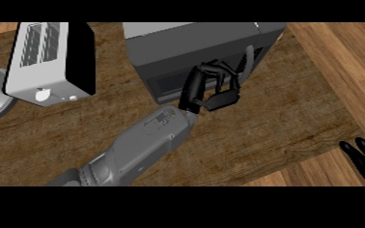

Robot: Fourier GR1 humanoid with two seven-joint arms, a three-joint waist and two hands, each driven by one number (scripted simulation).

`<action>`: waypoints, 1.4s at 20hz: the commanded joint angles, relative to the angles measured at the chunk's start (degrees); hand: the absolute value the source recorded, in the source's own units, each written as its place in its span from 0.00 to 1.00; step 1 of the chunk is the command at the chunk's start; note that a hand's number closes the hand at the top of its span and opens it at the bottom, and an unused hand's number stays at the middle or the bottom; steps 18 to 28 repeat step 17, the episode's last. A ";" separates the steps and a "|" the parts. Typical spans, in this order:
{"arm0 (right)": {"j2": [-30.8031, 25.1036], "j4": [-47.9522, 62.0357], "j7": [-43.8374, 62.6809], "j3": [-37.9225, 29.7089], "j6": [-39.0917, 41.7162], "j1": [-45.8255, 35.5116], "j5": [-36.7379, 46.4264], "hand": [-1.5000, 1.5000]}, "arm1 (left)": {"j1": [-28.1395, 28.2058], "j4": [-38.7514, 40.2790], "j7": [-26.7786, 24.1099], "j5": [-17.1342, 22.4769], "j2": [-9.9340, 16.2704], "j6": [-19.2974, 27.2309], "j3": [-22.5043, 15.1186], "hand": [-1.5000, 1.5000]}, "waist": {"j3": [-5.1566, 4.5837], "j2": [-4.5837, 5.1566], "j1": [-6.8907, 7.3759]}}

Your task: Pick up the milk, place it into the microwave and close the microwave

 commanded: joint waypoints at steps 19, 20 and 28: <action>-2.40 -2.67 2.06 0.52 1.13 -0.34 -3.06 0.00 | -3.21 6.95 -5.34 4.77 0.04 1.83 1.77 1.00 | 0.01 1.39 -1.73; -2.40 -2.67 2.06 0.52 1.13 -0.34 -3.06 0.00 | -3.21 6.95 -5.34 4.77 0.04 1.83 1.77 1.00 | 0.01 1.39 -1.73; -2.40 -2.67 2.06 0.52 1.13 -0.34 -3.06 0.00 | -3.21 6.95 -5.34 4.77 0.04 1.83 1.77 1.00 | 0.01 1.39 -1.73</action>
